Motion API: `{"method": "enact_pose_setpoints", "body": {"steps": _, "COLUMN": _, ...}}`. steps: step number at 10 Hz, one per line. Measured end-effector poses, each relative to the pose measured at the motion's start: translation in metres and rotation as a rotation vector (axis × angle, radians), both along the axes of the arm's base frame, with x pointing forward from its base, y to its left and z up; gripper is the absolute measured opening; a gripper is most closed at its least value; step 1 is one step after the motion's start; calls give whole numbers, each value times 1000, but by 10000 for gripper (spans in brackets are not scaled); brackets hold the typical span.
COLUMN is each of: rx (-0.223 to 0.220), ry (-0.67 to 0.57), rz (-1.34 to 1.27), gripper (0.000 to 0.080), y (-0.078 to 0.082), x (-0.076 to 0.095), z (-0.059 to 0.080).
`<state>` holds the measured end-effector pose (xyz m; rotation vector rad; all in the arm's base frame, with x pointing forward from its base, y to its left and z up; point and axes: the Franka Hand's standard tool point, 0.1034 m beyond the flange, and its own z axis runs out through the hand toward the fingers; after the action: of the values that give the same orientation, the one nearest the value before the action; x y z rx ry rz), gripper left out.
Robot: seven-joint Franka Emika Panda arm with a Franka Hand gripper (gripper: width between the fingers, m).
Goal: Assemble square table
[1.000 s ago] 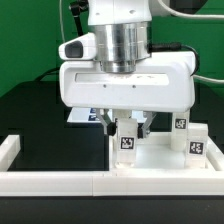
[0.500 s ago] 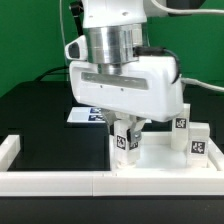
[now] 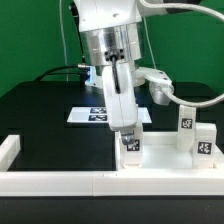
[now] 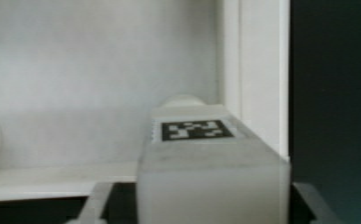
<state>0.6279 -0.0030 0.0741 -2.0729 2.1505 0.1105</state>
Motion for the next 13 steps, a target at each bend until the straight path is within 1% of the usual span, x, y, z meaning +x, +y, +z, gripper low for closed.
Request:
{"method": "enact_pose_setpoints", "body": {"steps": 1, "rx": -13, "ry": -21, "rz": 119, "gripper": 291, "y": 2, "x": 0, "z": -1}}
{"method": "enact_pose_setpoints", "body": {"steps": 2, "rx": -37, "ry": -52, "rz": 327, "gripper": 485, "y": 10, "x": 0, "z": -1}}
{"method": "enact_pose_setpoints", "body": {"steps": 3, "rx": -65, "ry": -76, "rz": 553, "gripper": 610, "y": 19, "x": 1, "z": 0}}
{"method": "enact_pose_setpoints", "body": {"steps": 4, "rx": -68, "ry": -83, "rz": 601, "gripper": 610, "y": 21, "x": 1, "z": 1}}
{"method": "enact_pose_setpoints", "body": {"steps": 5, "rx": -72, "ry": -91, "rz": 661, "gripper": 641, "y": 19, "x": 0, "z": 0}}
{"method": "enact_pose_setpoints", "body": {"steps": 7, "rx": -86, "ry": -116, "rz": 846, "gripper": 647, "y": 18, "x": 1, "z": 1}}
{"method": "enact_pose_setpoints", "body": {"steps": 8, "rx": -121, "ry": -139, "rz": 1058, "gripper": 648, "y": 16, "x": 2, "z": 4}}
{"method": "enact_pose_setpoints", "body": {"steps": 9, "rx": -151, "ry": -174, "rz": 1308, "gripper": 648, "y": 9, "x": 4, "z": 4}}
{"method": "enact_pose_setpoints", "body": {"steps": 11, "rx": -155, "ry": -176, "rz": 1315, "gripper": 648, "y": 9, "x": 3, "z": 3}}
{"method": "enact_pose_setpoints", "body": {"steps": 12, "rx": -154, "ry": -174, "rz": 1296, "gripper": 536, "y": 9, "x": 3, "z": 3}}
{"method": "enact_pose_setpoints", "body": {"steps": 13, "rx": -149, "ry": -170, "rz": 1250, "gripper": 536, "y": 9, "x": 3, "z": 2}}
